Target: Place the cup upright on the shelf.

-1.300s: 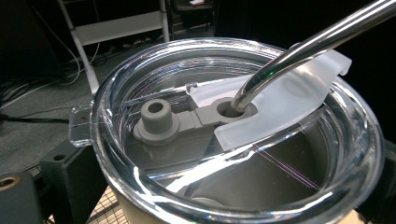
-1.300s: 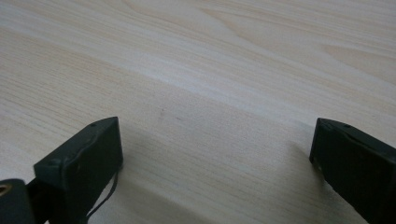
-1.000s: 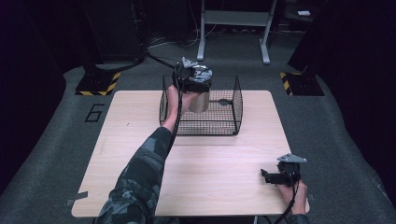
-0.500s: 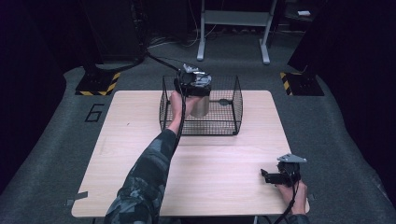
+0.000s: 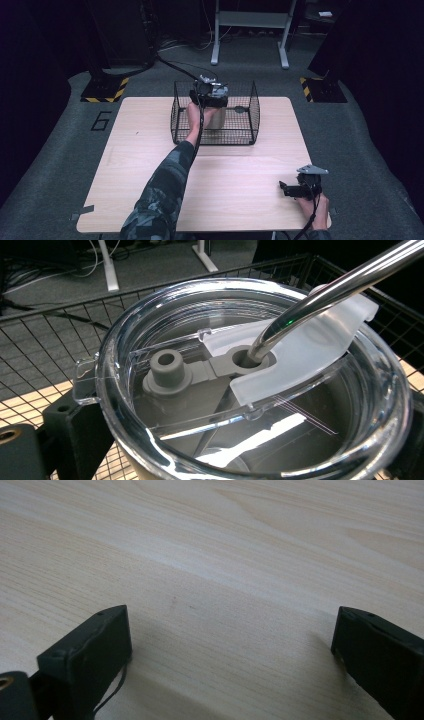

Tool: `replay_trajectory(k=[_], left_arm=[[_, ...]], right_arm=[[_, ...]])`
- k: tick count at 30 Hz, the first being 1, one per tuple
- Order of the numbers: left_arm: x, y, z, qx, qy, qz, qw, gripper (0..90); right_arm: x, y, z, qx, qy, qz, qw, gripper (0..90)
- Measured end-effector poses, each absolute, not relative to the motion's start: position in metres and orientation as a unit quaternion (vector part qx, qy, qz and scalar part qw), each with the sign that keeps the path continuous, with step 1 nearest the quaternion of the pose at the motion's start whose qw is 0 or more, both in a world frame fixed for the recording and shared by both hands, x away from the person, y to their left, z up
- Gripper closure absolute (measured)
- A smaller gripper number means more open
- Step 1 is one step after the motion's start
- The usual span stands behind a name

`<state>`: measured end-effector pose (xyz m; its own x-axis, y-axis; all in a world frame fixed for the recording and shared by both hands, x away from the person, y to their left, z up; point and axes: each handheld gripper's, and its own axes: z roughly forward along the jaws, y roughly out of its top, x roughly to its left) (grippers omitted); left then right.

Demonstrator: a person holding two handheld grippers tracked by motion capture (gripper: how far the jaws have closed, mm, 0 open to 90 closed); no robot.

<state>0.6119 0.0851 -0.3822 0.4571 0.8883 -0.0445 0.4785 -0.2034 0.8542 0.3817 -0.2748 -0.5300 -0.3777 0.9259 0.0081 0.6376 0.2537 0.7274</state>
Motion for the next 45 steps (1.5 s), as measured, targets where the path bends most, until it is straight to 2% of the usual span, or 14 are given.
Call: replay_trajectory(k=[13, 22, 28, 45], left_arm=[[0.62, 0.082, -0.397, 0.73, 0.485, 0.239, 0.417, 3.7], [0.62, 0.074, -0.407, 0.733, 0.483, 0.242, 0.412, 3.7], [0.614, 0.074, -0.413, 0.742, 0.461, 0.255, 0.415, 3.8], [0.612, 0.078, -0.41, 0.749, 0.458, 0.248, 0.411, 3.7]], right_arm=[[0.382, -0.275, -0.53, 0.513, 0.761, 0.331, 0.217, 2.4], [0.382, -0.275, -0.53, 0.512, 0.762, 0.331, 0.218, 2.5], [0.382, -0.275, -0.53, 0.512, 0.763, 0.328, 0.218, 2.5], [0.382, -0.275, -0.53, 0.512, 0.763, 0.329, 0.218, 2.5]])
